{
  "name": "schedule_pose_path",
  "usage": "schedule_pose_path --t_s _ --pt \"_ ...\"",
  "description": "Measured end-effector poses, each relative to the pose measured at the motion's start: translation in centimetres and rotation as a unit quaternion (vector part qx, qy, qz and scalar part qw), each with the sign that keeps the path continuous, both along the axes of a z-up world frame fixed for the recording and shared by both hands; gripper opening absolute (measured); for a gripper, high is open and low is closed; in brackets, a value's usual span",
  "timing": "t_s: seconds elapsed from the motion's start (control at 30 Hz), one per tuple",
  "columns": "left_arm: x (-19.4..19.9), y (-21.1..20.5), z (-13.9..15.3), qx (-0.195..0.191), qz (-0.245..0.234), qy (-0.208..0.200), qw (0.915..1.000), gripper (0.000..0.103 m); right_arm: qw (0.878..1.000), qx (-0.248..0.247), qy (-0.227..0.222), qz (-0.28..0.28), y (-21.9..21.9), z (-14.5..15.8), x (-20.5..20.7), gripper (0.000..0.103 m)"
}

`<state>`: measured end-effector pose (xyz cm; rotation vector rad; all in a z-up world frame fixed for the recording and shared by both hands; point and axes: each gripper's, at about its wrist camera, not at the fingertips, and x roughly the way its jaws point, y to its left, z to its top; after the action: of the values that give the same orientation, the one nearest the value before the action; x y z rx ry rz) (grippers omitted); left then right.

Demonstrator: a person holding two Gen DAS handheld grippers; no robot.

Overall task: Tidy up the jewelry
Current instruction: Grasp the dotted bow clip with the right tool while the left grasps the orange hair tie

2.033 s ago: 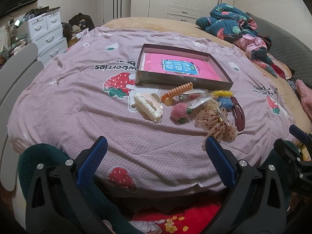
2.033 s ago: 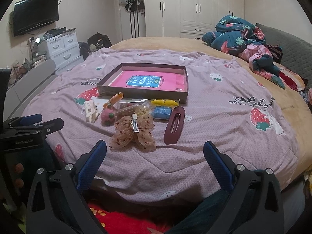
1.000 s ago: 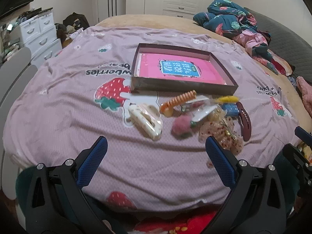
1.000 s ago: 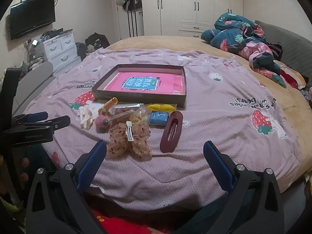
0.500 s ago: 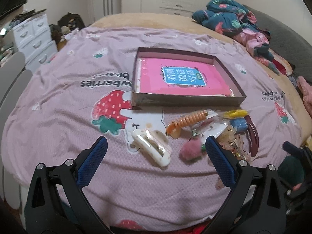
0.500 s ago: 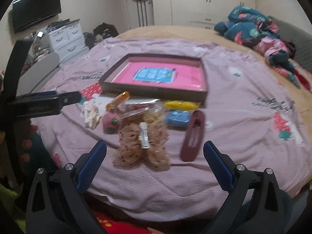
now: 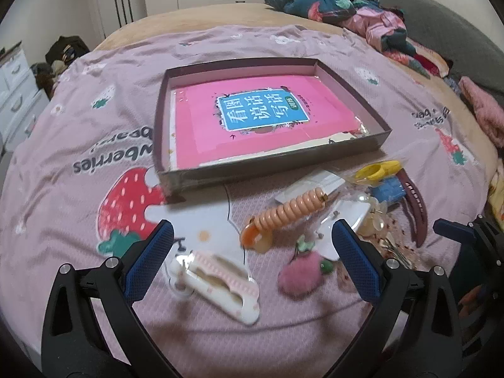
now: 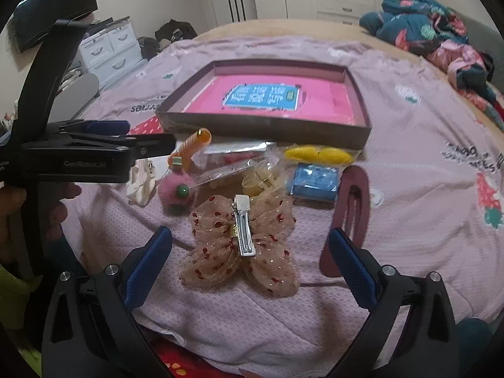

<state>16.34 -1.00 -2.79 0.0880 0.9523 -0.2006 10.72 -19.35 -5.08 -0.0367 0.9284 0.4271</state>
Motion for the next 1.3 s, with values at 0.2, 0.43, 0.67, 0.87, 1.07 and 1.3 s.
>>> schedule_pose_path --t_s 0.2,0.43,0.67,0.87,1.07,1.3 --pt "1.3 -1.2 -1.1 0.007 -0.022 0.008 0.9997 0.084 1.0 0.004 0.026 0.007 0.7 -1.6 1.0 0.099" --pt "2.5 -1.9 -2.4 -0.008 -0.036 0.027 0.999 0.063 0.999 0.002 0.04 -0.001 0.6 -2.9 1.8 0.094" --pt "2.6 -2.2 -2.9 -0.031 -0.055 0.033 0.9974 0.041 0.999 -0.008 0.033 0.015 0.6 -3.1 1.1 0.061" --pt "2.2 -1.4 -2.3 -0.059 -0.055 0.029 0.9964 0.039 1.0 -0.008 0.017 0.019 -0.1 -2.3 0.0 0.035" --pt "1.6 -0.8 -1.6 -0.074 -0.05 0.019 0.9958 0.039 1.0 0.002 0.004 0.014 -1.1 -1.0 -0.4 0.03" --pt "1.1 0.7 -0.4 -0.089 -0.035 0.007 0.9954 0.016 1.0 0.008 -0.014 0.005 -1.7 0.4 -0.6 0.03"
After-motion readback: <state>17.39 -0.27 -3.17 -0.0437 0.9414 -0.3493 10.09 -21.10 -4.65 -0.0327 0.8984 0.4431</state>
